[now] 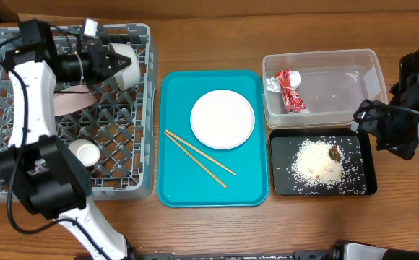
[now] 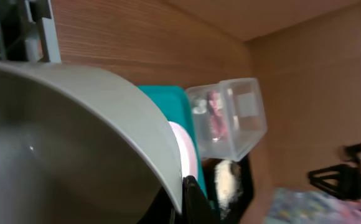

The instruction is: Sort waste into correct bins and load items into the dishwasher

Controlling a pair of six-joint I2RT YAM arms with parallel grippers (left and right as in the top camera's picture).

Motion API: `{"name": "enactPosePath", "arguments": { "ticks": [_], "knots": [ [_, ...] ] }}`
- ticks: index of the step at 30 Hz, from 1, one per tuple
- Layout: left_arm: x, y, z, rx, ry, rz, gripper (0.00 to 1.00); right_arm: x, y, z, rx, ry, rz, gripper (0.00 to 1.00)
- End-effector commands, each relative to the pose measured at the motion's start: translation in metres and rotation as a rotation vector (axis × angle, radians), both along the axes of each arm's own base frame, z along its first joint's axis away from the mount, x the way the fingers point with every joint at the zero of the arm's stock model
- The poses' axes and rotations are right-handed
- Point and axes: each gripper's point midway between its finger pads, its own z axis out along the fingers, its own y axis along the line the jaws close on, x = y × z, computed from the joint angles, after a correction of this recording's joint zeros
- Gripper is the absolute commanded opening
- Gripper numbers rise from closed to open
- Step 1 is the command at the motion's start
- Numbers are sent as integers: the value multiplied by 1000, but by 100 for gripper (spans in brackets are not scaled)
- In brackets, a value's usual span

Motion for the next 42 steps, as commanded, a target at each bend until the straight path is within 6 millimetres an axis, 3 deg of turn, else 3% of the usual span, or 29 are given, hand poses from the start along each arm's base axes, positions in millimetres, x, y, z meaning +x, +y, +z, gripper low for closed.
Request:
{"name": "enactPosePath", "arguments": {
  "ticks": [1,7,8,9,10,11,14,19,23,28,34,37,42],
  "knots": [
    [3,8,4,-226,-46,-36,4,3,-3,11,-16,-41,-4,84],
    [7,42,-27,-251,16,41,7,3,-3,11,-16,-41,-4,84],
    [7,47,-28,-247,19,53,11,3,-3,11,-16,-41,-4,84],
    [6,54,-30,-235,18,66,21,3,-3,11,-16,-41,-4,84],
    [6,59,-32,-223,18,77,39,3,-3,11,-16,-41,-4,84],
    [5,66,-35,-209,23,93,51,3,-3,11,-16,-41,-4,84],
    [1,82,-37,-203,39,132,69,3,-3,11,-17,-42,-4,84],
    [-9,103,-31,-206,31,173,81,3,-3,11,-17,-42,-4,84],
    [-20,108,-10,-158,-42,164,83,3,-3,11,-17,-44,-4,84],
    [-32,98,31,-41,-133,145,82,3,-3,11,-16,-44,-4,84],
    [-41,65,56,225,-177,97,81,3,-3,11,-17,-44,-4,84],
    [-38,43,56,372,-173,70,80,3,-3,11,-16,-44,-4,84],
    [-25,17,28,679,-94,67,81,3,-3,11,-16,-44,-4,84]
  ]
}}
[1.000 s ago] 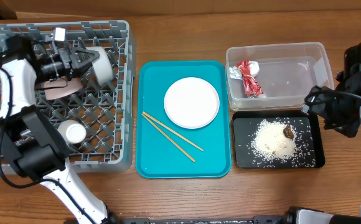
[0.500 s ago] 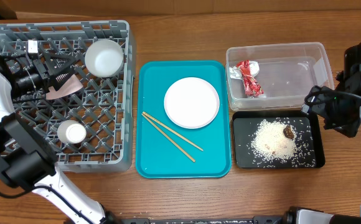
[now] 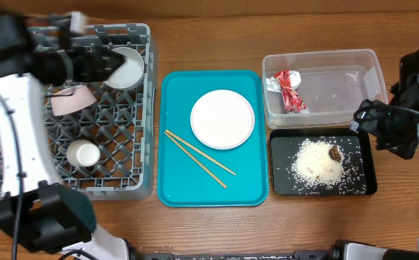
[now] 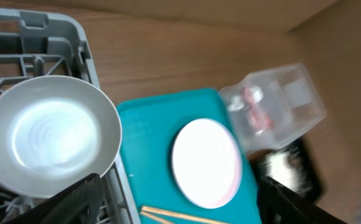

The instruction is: Sort waste into correct bins and load items into the dishwasher

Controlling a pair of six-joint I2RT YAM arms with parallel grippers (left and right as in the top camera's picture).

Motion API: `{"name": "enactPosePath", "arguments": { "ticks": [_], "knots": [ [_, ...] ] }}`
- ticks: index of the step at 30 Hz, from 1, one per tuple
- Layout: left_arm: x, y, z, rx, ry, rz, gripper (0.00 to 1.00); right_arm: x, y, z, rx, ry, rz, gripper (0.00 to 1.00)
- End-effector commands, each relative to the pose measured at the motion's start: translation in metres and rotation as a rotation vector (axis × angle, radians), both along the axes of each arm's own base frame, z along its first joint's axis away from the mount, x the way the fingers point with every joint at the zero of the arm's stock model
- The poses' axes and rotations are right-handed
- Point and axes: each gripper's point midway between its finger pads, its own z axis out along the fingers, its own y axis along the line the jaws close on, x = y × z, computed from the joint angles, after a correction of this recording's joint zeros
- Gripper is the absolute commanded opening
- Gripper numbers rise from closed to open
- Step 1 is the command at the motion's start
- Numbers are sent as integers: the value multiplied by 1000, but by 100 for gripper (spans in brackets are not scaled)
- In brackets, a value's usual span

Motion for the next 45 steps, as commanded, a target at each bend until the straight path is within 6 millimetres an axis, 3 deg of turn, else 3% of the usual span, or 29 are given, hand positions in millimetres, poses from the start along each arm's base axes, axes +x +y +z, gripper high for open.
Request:
{"name": "enactPosePath", "arguments": {
  "ticks": [1,4,9,13,19,25,28,36,41,45],
  "knots": [
    [12,7,-32,320,92,128,81,2,-3,11,-15,-40,-4,84],
    [22,-4,-44,540,99,194,83,3,-2,11,-13,-40,-3,84],
    [29,-7,-46,729,84,290,87,3,-2,11,-12,-40,-3,84],
    [32,-10,-57,758,101,292,87,2,-2,11,-12,-40,-3,84],
    [38,-12,-99,760,197,266,86,2,-2,11,-12,-38,-3,84],
    [38,-13,-139,783,288,231,76,2,-2,11,-11,-36,-3,84],
    [38,-13,-152,791,319,219,60,2,-2,11,-11,-36,-3,84],
    [39,-13,-149,788,309,223,4,2,-2,11,-11,-36,-3,84],
    [41,-15,-128,749,281,267,4,2,-2,11,-12,-36,-3,84],
    [41,-39,-93,603,205,195,4,2,-2,11,-12,-36,-3,84]
  ]
}}
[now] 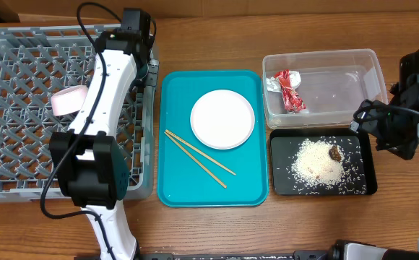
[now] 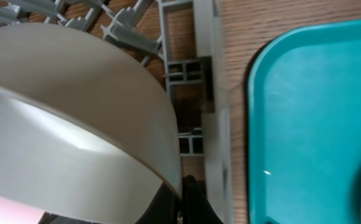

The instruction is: Sort waste into correct bins and load items into the dishwasher

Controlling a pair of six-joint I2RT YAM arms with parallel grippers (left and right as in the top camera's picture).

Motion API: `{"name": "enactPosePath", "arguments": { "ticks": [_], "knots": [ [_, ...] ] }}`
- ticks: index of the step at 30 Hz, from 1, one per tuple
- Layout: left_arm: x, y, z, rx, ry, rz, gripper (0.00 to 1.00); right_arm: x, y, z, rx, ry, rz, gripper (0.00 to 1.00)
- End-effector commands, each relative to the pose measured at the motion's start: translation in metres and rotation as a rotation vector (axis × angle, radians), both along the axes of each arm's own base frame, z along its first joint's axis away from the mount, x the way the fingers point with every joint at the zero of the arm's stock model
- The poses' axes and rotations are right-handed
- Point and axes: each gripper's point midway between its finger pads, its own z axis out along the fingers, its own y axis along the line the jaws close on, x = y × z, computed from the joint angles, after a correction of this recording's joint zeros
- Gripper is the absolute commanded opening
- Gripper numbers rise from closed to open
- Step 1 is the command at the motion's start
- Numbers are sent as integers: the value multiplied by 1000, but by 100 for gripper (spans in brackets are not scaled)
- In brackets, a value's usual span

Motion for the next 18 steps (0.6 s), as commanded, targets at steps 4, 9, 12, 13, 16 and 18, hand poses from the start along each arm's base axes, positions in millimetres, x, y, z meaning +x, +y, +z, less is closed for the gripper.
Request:
{"name": "enactPosePath", "arguments": {
  "ticks": [4,9,12,13,16,18],
  "knots": [
    [-9,-57,88,-407,-161,-275,4,3,-2,11,-13,-40,-3,84],
    [-22,-56,122,-677,-228,-435,4,2,-2,11,-13,-39,-3,84],
    [-27,-35,127,-800,-255,-453,4,1,-2,10,-12,-34,-3,84],
    [-28,-27,129,-839,-269,-454,4,1,-2,10,-12,-33,-3,84],
    [-27,-5,130,-954,-311,-445,4,0,-2,10,-11,-29,-3,84],
    [-25,9,128,-1036,-337,-426,4,-1,-2,10,-11,-27,-3,84]
  ]
}}
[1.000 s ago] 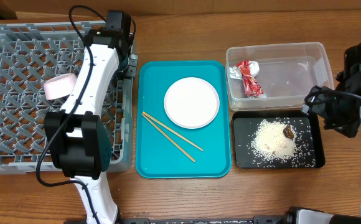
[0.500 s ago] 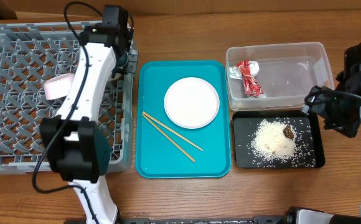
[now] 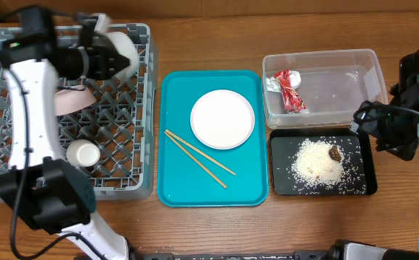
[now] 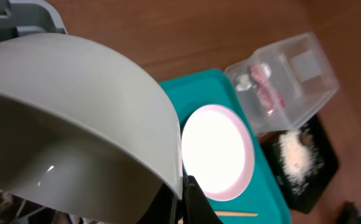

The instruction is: Sort waste into correct bins and load items into the dishwasher

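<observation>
A white bowl (image 3: 123, 52) hangs over the back right part of the grey dish rack (image 3: 22, 184). My left gripper (image 4: 184, 193) is shut on its rim. In the left wrist view the bowl (image 4: 75, 118) fills the left half, tilted on its side. A white plate (image 3: 222, 119) and a pair of chopsticks (image 3: 199, 157) lie on the teal tray (image 3: 177, 191). A pink dish (image 3: 68, 100) and a white cup (image 3: 85, 153) sit in the rack. My right gripper (image 3: 372, 123) hovers at the right end of the black tray (image 3: 280, 186); its jaws do not show.
A clear bin (image 3: 339, 61) at the back right holds a red wrapper (image 3: 289, 90). The black tray in front of it carries spilled rice (image 3: 318, 162) and a dark scrap (image 3: 336, 152). Bare wooden table surrounds the rack, tray and bins.
My left arm reached along the rack's right edge with the bowl low beside the tray. Now it comes from the left and holds the bowl higher, over the rack's back right part. The right arm is unchanged.
First my left gripper held the bowl over the back of the rack. Then the bowl sat in the rack's back right corner with the gripper open behind it. Later the gripper was shut on the rim by the rack's right edge, and now holds the bowl above the rack.
</observation>
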Controlling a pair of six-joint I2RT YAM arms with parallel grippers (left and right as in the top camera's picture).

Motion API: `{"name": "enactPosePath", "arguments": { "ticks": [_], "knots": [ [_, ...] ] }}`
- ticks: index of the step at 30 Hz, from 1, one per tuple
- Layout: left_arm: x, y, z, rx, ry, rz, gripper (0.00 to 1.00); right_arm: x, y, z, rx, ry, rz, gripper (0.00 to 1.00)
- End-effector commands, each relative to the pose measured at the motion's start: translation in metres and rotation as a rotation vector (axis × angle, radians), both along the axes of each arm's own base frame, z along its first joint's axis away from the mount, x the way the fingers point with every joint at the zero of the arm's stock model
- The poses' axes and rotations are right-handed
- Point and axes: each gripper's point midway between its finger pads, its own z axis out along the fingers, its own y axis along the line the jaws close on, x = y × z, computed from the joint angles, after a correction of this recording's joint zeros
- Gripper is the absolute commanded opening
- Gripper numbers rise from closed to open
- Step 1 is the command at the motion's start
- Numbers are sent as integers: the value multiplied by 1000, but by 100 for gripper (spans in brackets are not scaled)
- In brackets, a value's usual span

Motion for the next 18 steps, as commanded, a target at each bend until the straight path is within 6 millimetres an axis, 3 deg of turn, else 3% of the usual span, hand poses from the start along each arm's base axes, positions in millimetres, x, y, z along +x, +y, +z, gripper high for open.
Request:
{"name": "enactPosePath", "arguments": {
  "ticks": [1,4,9,18],
  "knots": [
    [3,2,11,-240,-84,-79,4,2,-2,10,-13,-39,-3,84],
    [10,21,-3,-362,-71,-55,4,2,-2,10,-12,-38,-3,84],
    [19,33,-27,-486,-31,-32,4,2,-2,10,-13,-39,-3,84],
    [20,58,-67,-451,60,42,4,2,-2,10,-12,-38,-3,84]
  ]
}}
